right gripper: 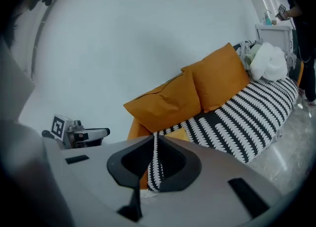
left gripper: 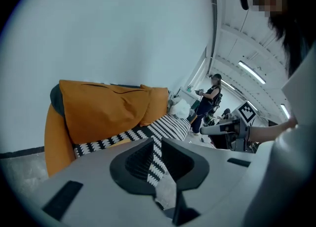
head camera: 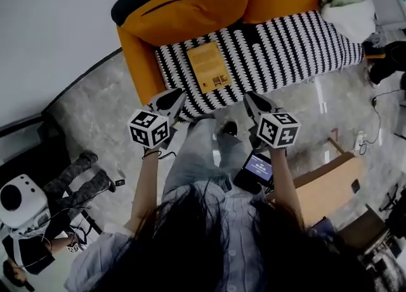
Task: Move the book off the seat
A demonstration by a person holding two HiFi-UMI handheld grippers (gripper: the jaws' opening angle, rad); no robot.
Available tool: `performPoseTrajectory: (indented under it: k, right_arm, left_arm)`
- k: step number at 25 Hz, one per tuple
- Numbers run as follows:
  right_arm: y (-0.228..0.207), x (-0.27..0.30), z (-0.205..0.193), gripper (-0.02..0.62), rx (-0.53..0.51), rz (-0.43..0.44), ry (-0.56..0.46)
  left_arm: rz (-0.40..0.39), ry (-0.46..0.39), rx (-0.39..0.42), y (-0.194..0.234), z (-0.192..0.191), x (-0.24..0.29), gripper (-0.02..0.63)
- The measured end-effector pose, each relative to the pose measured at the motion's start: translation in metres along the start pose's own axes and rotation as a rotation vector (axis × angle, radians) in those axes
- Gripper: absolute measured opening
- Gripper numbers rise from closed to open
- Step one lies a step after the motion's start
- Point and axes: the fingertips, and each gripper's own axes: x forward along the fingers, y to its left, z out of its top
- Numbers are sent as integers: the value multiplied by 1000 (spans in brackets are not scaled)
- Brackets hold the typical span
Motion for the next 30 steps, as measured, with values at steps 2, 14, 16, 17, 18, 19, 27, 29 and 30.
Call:
performPoseTrajectory:
  k: [2, 14, 16, 17, 18, 19, 27, 29, 30]
  right_arm:
    - [-9, 19, -3, 37, -2, -5, 23]
    - [-72, 126, -52, 37, 89, -96, 145]
    - [-84, 139, -63, 37, 139, -109, 160]
    - [-89, 145, -68, 37, 159, -116, 163]
    - [-93, 150, -72, 37, 175, -125, 162]
    - [-98, 155, -75, 37, 187, -135, 159]
    - [-130, 193, -99, 38, 252, -145, 127]
    - [-136, 202, -109, 38, 284, -137, 129]
    - [-139, 207, -114, 40, 300, -137, 134]
  left_arm:
    - [-7, 24, -22, 20, -7, 19, 44]
    - [-46, 174, -95, 118, -66, 119, 100]
    - [-48, 194, -108, 132, -76, 134, 132]
    - [-47, 202, -113, 139, -80, 140, 146]
    - [-46, 209, -118, 146, -84, 146, 156]
    - [-43, 217, -125, 153, -88, 152, 164]
    - [-1, 257, -228, 207, -120, 198, 192]
    - [1, 263, -246, 216, -124, 207, 196]
    - [-1, 269, -252, 220, -126, 212, 199]
